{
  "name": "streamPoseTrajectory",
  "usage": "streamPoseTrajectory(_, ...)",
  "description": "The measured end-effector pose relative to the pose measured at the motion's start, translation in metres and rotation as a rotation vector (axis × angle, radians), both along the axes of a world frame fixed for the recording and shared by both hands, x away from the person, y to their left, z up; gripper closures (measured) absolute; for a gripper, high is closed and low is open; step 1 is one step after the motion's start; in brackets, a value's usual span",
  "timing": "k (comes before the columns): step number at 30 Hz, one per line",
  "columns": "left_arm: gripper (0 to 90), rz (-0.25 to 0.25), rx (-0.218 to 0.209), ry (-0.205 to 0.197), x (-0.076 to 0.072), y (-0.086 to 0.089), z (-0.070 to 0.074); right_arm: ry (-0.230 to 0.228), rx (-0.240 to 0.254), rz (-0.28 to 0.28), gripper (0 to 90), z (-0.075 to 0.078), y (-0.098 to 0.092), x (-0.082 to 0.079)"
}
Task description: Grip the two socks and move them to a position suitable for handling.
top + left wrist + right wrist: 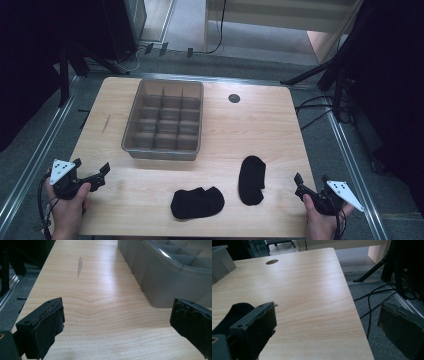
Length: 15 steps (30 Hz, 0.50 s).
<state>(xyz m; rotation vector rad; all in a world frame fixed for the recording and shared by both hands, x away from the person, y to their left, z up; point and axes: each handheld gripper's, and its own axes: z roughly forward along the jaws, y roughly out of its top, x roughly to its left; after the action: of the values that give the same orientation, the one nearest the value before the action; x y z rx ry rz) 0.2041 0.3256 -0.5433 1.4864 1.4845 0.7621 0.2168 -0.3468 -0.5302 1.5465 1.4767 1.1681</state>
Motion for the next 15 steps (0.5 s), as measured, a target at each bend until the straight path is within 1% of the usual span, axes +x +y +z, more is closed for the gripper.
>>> streamPoseTrajectory(4, 0.0, -0.009, -0.006, 0.006, -0.001, -0.002, 0.001, 0.002, 0.008, -0.014, 6.3, 0.005, 0.004, -0.002)
streamPoseTrajectory(5, 0.0, -0.012, -0.011, 0.006, -0.001, -0.004, 0.003, 0.010, 0.027, -0.005, 8.9, 0.008, 0.007, -0.002)
streamPoseTrajectory(6, 0.0, -0.023, -0.008, 0.004, -0.003, -0.007, 0.005, 0.017, 0.032, 0.003, 11.1, 0.009, 0.008, -0.002)
streamPoseTrajectory(7, 0.0, -0.023, -0.008, 0.004, -0.003, -0.007, 0.005, 0.023, 0.032, 0.011, 13.1, 0.010, 0.010, -0.002)
streamPoseTrajectory(8, 0.0, -0.036, -0.002, 0.002, -0.005, -0.012, 0.007, 0.024, 0.033, 0.020, 13.4, 0.012, 0.013, -0.002)
streamPoseTrajectory(9, 0.0, -0.046, 0.003, 0.003, -0.006, -0.015, 0.008, 0.022, 0.031, 0.034, 13.5, 0.013, 0.016, -0.003)
streamPoseTrajectory(10, 0.0, -0.046, 0.003, 0.003, -0.006, -0.015, 0.008, 0.022, 0.031, 0.034, 13.5, 0.013, 0.016, -0.003)
streamPoseTrajectory(11, 0.0, -0.055, 0.002, 0.001, -0.007, -0.018, 0.009, 0.020, 0.022, 0.046, 13.5, 0.014, 0.019, -0.003)
streamPoseTrajectory(12, 0.0, -0.068, 0.004, 0.000, -0.008, -0.024, 0.010, 0.018, 0.012, 0.071, 14.0, 0.017, 0.025, -0.003)
streamPoseTrajectory(15, 0.0, -0.101, 0.010, -0.002, -0.011, -0.034, 0.013, 0.023, 0.001, 0.091, 15.4, 0.020, 0.033, -0.005)
